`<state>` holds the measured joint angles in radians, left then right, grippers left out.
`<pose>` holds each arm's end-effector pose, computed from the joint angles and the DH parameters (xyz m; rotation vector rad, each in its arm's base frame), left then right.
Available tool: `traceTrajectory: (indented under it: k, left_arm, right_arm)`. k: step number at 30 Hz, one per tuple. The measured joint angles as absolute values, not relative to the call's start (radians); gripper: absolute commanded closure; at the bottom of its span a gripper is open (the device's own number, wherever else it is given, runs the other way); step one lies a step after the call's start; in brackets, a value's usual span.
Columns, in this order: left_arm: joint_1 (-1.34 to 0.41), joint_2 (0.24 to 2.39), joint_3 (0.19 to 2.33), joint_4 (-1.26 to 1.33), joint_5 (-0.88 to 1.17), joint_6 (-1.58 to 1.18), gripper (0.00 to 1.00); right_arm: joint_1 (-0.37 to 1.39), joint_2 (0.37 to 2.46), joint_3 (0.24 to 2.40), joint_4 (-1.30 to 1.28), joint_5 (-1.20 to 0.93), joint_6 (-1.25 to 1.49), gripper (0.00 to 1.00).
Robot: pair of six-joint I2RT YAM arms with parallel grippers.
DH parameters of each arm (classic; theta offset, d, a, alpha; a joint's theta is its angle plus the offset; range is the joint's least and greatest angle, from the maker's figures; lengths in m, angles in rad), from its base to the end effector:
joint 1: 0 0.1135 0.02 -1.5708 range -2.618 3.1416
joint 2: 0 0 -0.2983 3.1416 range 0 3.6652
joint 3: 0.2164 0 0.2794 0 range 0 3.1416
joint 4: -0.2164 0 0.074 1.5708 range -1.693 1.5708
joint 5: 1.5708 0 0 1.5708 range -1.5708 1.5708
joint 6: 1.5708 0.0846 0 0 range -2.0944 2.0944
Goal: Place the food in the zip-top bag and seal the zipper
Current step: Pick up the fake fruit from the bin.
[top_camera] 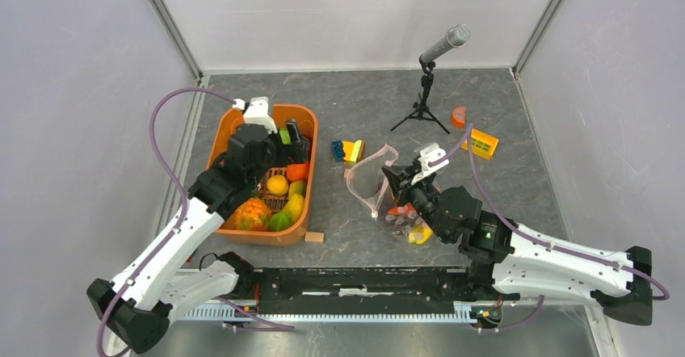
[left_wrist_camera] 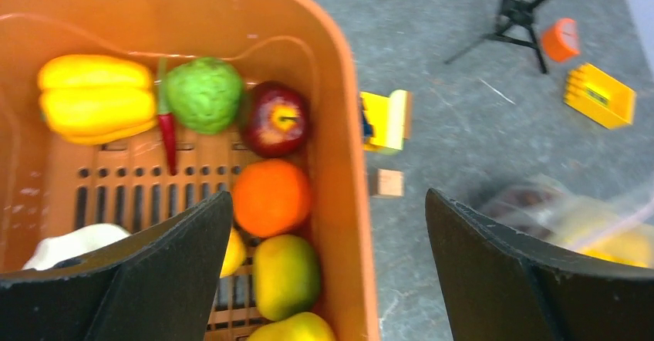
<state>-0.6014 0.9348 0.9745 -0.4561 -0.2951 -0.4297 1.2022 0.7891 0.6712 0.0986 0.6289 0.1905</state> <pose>0.2240 -0.1239 0.3616 -0.0211 1.9876 -0.3793 0.1294 0.1969 0.3499 -0.3166 1.5860 0.5849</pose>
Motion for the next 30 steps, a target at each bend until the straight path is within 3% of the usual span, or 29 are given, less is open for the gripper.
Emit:
traceTrajectory:
  k: [7,19,27,30]
  left_arm:
    - [-0.454,0.993,0.958,-0.499,-0.292,-0.469,0.0]
    - [-0.431,1.104,0.774,-0.494,-0.207,-0.549,0.0]
    - [-0.418,1.226,0.764,-0.321,-0.202,-0.549,0.0]
    - [-0.415,1.298,0.762,-0.256,-0.203,-0.551,0.07]
  right_arm:
    - [1.202,0.788,0.671,0.096,0.628,0.191,0.98]
    - [1.2,0.757,0.656,0.104,0.627,0.207,0.98]
    - [1.196,0.757,0.652,0.109,0.626,0.22,0.98]
    - [1.196,0.757,0.648,0.112,0.624,0.224,0.98]
